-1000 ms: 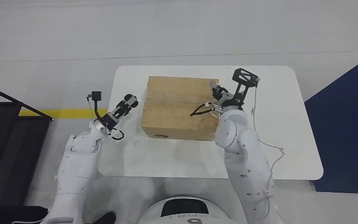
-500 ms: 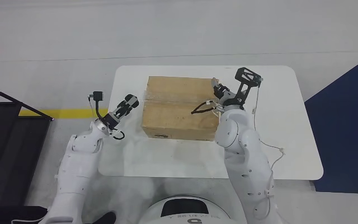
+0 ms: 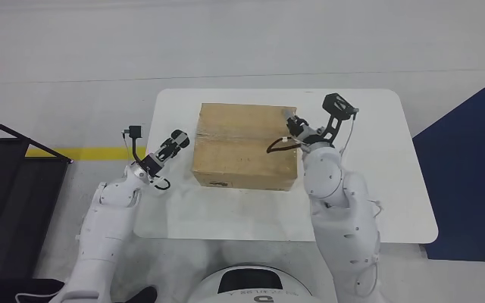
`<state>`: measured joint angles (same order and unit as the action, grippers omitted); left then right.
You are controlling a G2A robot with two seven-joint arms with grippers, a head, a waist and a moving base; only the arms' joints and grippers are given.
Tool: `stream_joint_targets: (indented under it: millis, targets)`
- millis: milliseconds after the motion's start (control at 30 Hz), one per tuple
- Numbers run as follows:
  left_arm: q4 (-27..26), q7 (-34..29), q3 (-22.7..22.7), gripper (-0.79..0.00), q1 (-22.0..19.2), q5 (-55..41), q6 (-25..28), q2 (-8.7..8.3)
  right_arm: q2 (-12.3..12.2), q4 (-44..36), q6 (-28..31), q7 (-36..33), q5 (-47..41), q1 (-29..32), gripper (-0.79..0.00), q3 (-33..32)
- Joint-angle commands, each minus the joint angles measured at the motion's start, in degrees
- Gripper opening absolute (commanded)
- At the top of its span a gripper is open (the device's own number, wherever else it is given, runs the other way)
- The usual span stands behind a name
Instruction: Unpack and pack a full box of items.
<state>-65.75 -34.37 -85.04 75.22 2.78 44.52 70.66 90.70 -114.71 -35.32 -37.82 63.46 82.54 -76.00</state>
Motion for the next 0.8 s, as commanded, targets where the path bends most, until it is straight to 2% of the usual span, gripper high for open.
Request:
stream_joint_targets:
  millis: [0,100,167,533,767]
  targets:
    - [0.2,-0.24,0.15,-0.785,-0.13,-0.22,0.1,-0.1,0.07,-0.02,0.37,0.26,-2.61,0.12,0.0,-0.17]
    - [0.95,-0.63,0.57,-0.785,-0.49,-1.11,-0.14,-0.21,0.22,0.29,0.93,0.17,-8.21,0.12,0.0,-0.85]
    - [1.44,-0.98,0.87,-0.785,-0.86,-1.65,-0.24,-0.28,0.36,-0.2,-0.72,2.55,-9.93,-0.13,0.0,-1.97]
    - [3.77,-2.17,3.27,-0.785,-2.98,-2.09,-1.33,-0.46,0.36,-0.2,-0.72,2.55,-9.93,-0.13,0.0,-1.97]
    - [1.42,1.94,4.15,-0.785,-2.66,4.67,-4.03,-0.65,0.32,2.17,2.46,0.17,-16.55,-0.87,0.0,-1.86]
